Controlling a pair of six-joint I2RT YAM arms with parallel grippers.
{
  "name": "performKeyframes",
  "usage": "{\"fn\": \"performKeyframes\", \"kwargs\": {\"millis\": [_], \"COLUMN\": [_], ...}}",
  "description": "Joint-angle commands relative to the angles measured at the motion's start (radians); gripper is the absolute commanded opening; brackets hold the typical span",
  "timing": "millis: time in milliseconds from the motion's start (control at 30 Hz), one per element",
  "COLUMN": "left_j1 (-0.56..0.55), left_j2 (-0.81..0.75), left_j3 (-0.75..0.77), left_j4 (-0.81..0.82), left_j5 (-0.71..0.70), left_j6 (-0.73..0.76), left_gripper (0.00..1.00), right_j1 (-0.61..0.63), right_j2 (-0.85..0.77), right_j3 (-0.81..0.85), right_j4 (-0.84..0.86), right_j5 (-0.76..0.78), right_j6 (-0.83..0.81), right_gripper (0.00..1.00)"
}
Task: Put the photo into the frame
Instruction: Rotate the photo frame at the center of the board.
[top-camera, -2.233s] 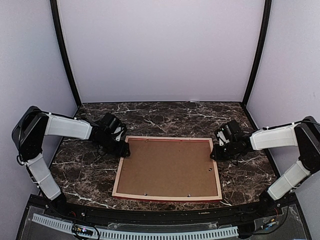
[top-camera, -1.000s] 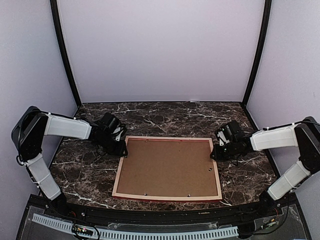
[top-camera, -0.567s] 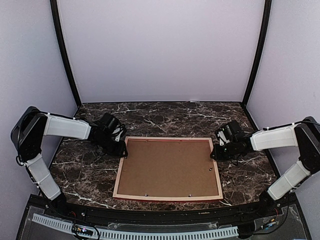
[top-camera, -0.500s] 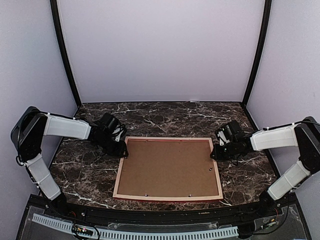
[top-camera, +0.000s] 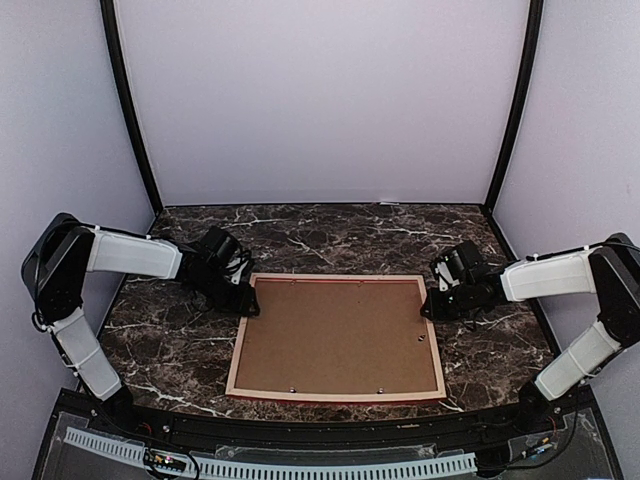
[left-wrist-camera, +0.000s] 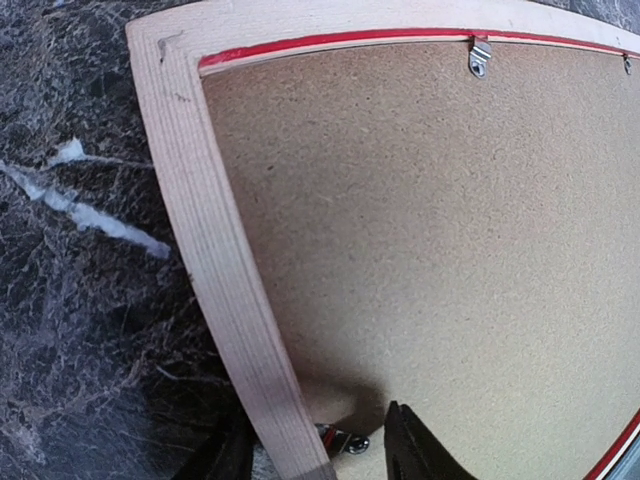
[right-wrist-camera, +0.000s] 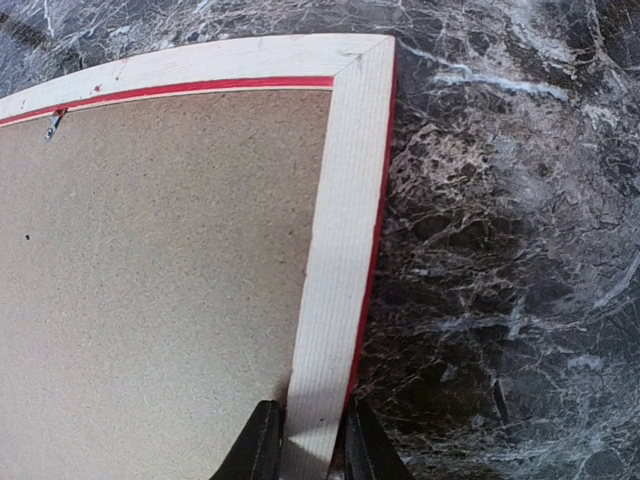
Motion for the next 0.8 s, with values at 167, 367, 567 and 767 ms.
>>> {"fn": "performKeyframes", "kwargs": {"millis": [167, 367, 567, 767], "left_j1": [0.002, 0.002, 0.002, 0.002], "left_j2": [-0.013, -0.033, -0.03, -0.035], "left_j3": [0.02, 0.006, 0.009, 0.009], "left_j4": [-0.035, -0.06, -0.098, -0.09], "left_j5": [-0.014, -0.014, -0.011, -0.003], "left_j6": [0.006, 0.017, 0.03, 0.018], "left_gripper": [0.37, 0.35, 0.33, 0.32], "right_j1": [-0.002, -0.002, -0.003, -0.002], "right_j2": [0.019, 0.018, 0.015, 0.01], "right_j3": [-0.004, -0.017, -0.02, -0.027], "right_j4": [-0.008, 0.0, 0.006, 0.005], "right_j5": [-0.021, -0.02, -0.025, -0.024], "right_j6": [-0.013, -0.01, -0.009, -0.007], "right_gripper": [0.22, 0.22, 0.22, 0.22]}}
